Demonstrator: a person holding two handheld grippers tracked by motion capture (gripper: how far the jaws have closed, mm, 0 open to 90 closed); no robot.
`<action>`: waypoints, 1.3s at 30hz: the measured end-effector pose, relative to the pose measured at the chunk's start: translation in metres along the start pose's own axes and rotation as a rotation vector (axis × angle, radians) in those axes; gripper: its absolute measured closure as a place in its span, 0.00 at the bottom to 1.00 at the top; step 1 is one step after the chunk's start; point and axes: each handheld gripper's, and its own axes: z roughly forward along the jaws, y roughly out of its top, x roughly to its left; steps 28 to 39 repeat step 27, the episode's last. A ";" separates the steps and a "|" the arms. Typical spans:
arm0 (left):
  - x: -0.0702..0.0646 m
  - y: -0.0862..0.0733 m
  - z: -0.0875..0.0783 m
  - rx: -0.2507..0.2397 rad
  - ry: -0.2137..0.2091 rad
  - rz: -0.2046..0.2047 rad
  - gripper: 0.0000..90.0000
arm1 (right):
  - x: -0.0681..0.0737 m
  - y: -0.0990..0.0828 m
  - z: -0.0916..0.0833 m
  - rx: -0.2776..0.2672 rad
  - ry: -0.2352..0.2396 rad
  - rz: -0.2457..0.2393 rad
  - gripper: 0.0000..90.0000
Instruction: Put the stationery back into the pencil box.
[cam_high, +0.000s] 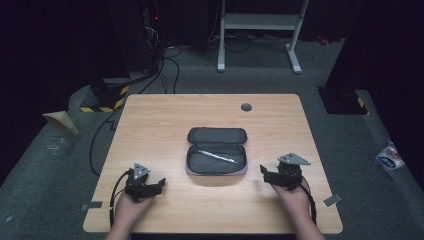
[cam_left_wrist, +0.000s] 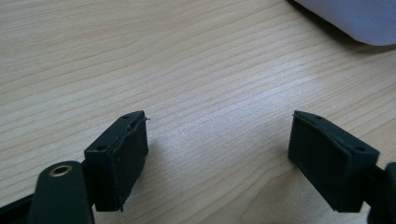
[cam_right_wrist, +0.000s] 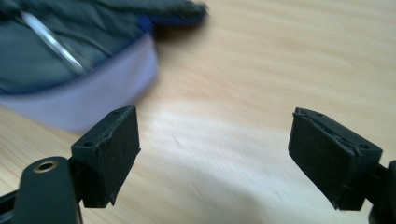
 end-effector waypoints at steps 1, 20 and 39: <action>0.000 0.000 0.000 0.000 0.001 -0.002 0.23 | -0.003 -0.005 -0.001 0.016 -0.006 0.010 0.18; 0.000 -0.001 0.000 -0.002 -0.010 0.006 0.24 | -0.011 -0.034 -0.004 0.133 -0.080 0.054 0.16; -0.001 -0.001 -0.001 -0.003 -0.017 0.007 0.24 | -0.011 -0.034 -0.004 0.132 -0.081 0.052 0.16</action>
